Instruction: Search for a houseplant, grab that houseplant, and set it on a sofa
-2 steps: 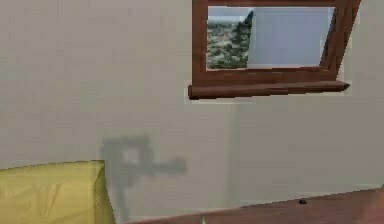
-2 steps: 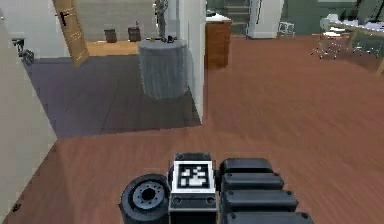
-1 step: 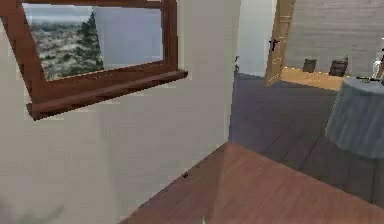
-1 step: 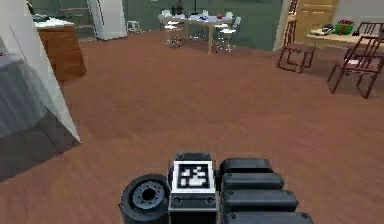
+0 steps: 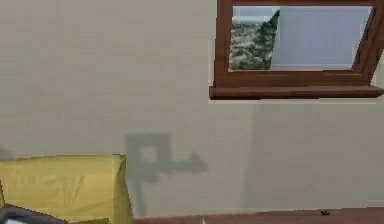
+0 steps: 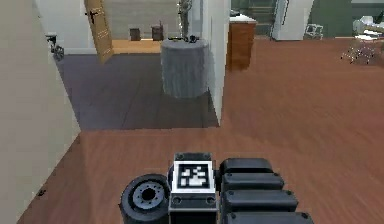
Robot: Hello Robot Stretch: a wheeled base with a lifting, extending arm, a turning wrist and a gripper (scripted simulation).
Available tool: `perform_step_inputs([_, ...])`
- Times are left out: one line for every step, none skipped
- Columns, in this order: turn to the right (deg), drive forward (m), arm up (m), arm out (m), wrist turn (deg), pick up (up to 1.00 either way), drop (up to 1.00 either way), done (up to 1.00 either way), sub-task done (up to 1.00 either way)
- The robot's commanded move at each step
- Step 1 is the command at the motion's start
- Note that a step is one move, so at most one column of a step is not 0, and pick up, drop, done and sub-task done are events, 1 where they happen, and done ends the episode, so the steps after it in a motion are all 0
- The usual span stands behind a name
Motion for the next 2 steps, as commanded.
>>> perform_step_inputs([-45.0,0.0,0.0,0.0,0.0,0.0,0.0,0.0,0.0])
perform_step_inputs([-15.0,0.0,0.0,0.0,0.0,0.0,0.0,0.0,0.0])
